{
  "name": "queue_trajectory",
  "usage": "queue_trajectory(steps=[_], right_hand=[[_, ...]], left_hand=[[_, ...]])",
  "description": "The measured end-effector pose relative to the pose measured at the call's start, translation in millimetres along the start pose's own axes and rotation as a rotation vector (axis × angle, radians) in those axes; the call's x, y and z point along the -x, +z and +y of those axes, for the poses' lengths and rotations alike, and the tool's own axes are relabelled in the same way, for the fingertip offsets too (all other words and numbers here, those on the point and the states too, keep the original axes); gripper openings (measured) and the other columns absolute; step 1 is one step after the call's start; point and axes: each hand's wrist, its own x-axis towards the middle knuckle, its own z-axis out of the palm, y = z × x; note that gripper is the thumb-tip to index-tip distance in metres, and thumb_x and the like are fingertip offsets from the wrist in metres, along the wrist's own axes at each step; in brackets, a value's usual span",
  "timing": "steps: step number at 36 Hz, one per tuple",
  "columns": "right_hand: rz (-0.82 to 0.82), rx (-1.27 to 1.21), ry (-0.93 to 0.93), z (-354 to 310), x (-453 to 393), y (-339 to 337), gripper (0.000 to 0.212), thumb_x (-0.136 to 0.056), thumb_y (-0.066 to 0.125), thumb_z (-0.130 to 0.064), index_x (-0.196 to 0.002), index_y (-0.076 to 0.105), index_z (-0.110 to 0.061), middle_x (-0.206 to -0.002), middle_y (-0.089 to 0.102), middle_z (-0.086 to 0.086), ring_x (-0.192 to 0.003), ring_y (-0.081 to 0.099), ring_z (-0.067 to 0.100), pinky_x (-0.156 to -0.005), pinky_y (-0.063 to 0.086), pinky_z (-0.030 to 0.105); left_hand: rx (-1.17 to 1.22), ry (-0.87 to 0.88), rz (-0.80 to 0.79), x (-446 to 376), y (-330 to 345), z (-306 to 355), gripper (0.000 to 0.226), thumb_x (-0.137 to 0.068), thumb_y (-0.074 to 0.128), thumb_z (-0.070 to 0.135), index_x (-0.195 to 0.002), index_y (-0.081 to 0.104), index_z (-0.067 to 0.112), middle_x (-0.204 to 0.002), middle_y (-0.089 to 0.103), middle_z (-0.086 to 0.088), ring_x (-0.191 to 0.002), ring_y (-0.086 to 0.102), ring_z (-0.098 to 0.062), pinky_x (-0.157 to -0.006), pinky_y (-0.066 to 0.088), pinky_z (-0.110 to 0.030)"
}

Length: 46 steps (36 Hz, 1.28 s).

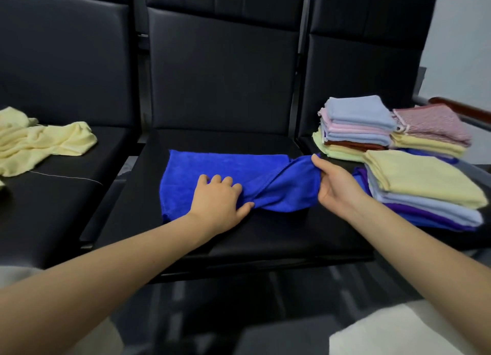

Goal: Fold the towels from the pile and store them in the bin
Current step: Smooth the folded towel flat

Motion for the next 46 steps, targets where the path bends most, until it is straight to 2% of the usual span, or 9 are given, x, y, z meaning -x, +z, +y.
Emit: queue_trajectory(steps=[9, 15, 20, 26, 31, 34, 37, 41, 46], right_hand=[[0.262, 0.034, 0.049, 7, -26, -26, 0.026, -0.096, 0.061, -0.023, -0.115, 0.065, -0.005, -0.116, 0.070, 0.012, -0.098, 0.068, 0.021, -0.078, 0.056, 0.032], [0.331, 0.121, 0.111, 17, -40, -40, 0.031, -0.096, 0.060, -0.024, -0.121, 0.063, -0.006, -0.115, 0.070, 0.011, -0.091, 0.069, 0.022, -0.064, 0.052, 0.034], [0.299, 0.190, 0.121, 21, -47, -38, 0.031, -0.096, 0.061, -0.026, -0.118, 0.065, -0.005, -0.114, 0.069, 0.011, -0.098, 0.067, 0.025, -0.080, 0.054, 0.037], [0.308, 0.413, 0.073, 29, -56, -36, 0.039, -0.092, 0.066, -0.032, -0.122, 0.065, -0.008, -0.118, 0.068, 0.010, -0.107, 0.065, 0.027, -0.103, 0.048, 0.043], [0.294, 0.507, 0.030, 32, -55, -32, 0.036, -0.093, 0.064, -0.031, -0.123, 0.064, -0.010, -0.119, 0.067, 0.008, -0.111, 0.063, 0.026, -0.104, 0.047, 0.041], [0.287, 0.524, 0.016, 32, -54, -32, 0.031, -0.094, 0.064, -0.030, -0.117, 0.066, -0.010, -0.118, 0.067, 0.008, -0.110, 0.063, 0.025, -0.104, 0.047, 0.041], [0.285, 0.508, 0.011, 33, -56, -36, 0.033, -0.094, 0.064, -0.030, -0.119, 0.066, -0.009, -0.120, 0.067, 0.009, -0.112, 0.062, 0.024, -0.105, 0.046, 0.040], [0.288, 0.432, 0.027, 31, -56, -39, 0.036, -0.095, 0.063, -0.030, -0.122, 0.064, -0.007, -0.121, 0.067, 0.009, -0.112, 0.063, 0.025, -0.105, 0.046, 0.040], [0.257, 0.312, 0.000, 23, -48, -36, 0.028, -0.098, 0.058, -0.028, -0.113, 0.067, -0.007, -0.112, 0.071, 0.009, -0.101, 0.068, 0.024, -0.096, 0.052, 0.039]], left_hand=[[0.284, 0.088, 0.131, 2, 9, -2, 0.025, -0.096, 0.050, 0.043, -0.112, 0.062, 0.028, -0.104, 0.057, 0.005, -0.097, 0.052, -0.021, -0.095, 0.030, -0.031], [0.332, 0.139, 0.275, 2, 16, -8, 0.006, -0.085, 0.068, 0.022, -0.082, 0.071, 0.025, -0.075, 0.063, 0.008, -0.074, 0.059, -0.021, -0.090, 0.039, -0.036], [0.277, 0.173, 0.236, -2, 16, -8, 0.013, -0.095, 0.055, 0.023, -0.091, 0.066, 0.018, -0.090, 0.063, 0.003, -0.089, 0.058, -0.022, -0.099, 0.032, -0.035], [0.202, 0.153, 0.110, -6, 12, -1, 0.040, -0.092, 0.046, 0.058, -0.113, 0.057, 0.026, -0.111, 0.056, 0.007, -0.109, 0.050, -0.015, -0.109, 0.024, -0.032], [0.134, 0.215, 0.157, -13, 12, 2, 0.025, -0.096, 0.048, 0.041, -0.102, 0.062, 0.021, -0.094, 0.060, 0.002, -0.095, 0.055, -0.021, -0.110, 0.025, -0.038], [0.077, 0.303, 0.276, -18, 18, 0, 0.017, -0.080, 0.067, 0.028, -0.070, 0.063, 0.015, -0.058, 0.054, 0.002, -0.059, 0.056, -0.022, -0.098, 0.045, -0.044], [0.128, 0.259, 0.300, -20, 16, -3, 0.025, -0.081, 0.052, 0.026, -0.059, 0.057, 0.016, -0.047, 0.046, 0.004, -0.048, 0.047, -0.020, -0.094, 0.048, -0.042], [0.377, 0.098, 0.291, -23, 6, -7, 0.019, -0.083, 0.035, 0.026, -0.073, 0.047, 0.017, -0.058, 0.046, 0.002, -0.062, 0.042, -0.021, -0.094, 0.039, -0.037], [0.719, -0.092, 0.247, -26, -17, -16, 0.013, -0.094, 0.037, 0.016, -0.087, 0.047, 0.014, -0.062, 0.052, 0.000, -0.064, 0.047, -0.020, -0.060, 0.030, -0.035]])
